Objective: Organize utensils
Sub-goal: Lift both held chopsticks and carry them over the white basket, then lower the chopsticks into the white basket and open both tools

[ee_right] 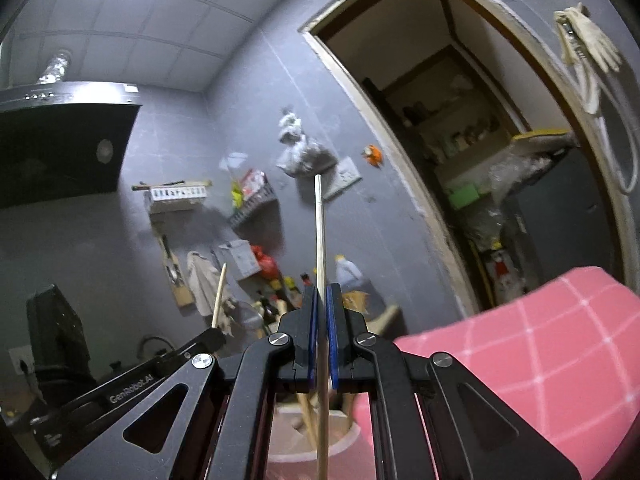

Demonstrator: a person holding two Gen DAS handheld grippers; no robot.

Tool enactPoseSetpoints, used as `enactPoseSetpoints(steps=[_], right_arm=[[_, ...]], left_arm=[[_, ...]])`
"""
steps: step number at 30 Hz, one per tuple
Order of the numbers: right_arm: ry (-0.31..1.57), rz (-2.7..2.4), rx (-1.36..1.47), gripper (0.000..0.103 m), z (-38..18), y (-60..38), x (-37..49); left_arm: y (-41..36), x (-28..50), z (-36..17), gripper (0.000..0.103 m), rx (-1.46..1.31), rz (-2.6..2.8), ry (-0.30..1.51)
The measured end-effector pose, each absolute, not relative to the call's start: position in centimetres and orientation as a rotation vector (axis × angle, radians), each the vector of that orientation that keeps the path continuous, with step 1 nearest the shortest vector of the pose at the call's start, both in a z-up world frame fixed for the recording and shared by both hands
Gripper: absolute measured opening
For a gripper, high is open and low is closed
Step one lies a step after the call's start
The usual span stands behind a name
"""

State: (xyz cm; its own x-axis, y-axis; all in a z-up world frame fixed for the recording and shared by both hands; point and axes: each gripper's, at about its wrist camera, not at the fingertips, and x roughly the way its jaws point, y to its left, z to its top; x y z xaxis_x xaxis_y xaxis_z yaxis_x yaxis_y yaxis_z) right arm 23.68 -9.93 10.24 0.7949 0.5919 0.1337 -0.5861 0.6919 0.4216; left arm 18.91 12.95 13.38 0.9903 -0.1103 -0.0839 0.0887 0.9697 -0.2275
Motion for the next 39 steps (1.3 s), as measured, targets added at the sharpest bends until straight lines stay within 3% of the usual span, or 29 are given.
enactPoseSetpoints(steps=[12,39], right_arm=[[-0.074,0.618,0.447,0.003,8.6,-5.6,26.1],[0.034,0.589,0.318,0.003,5.4,-4.2,25.2]], left_arm=[[20.7,22.0,12.1,0.003,-0.347,0.067,0.016],[17.0,21.1,6.6,0.004,-0.287,0.073,0.117]])
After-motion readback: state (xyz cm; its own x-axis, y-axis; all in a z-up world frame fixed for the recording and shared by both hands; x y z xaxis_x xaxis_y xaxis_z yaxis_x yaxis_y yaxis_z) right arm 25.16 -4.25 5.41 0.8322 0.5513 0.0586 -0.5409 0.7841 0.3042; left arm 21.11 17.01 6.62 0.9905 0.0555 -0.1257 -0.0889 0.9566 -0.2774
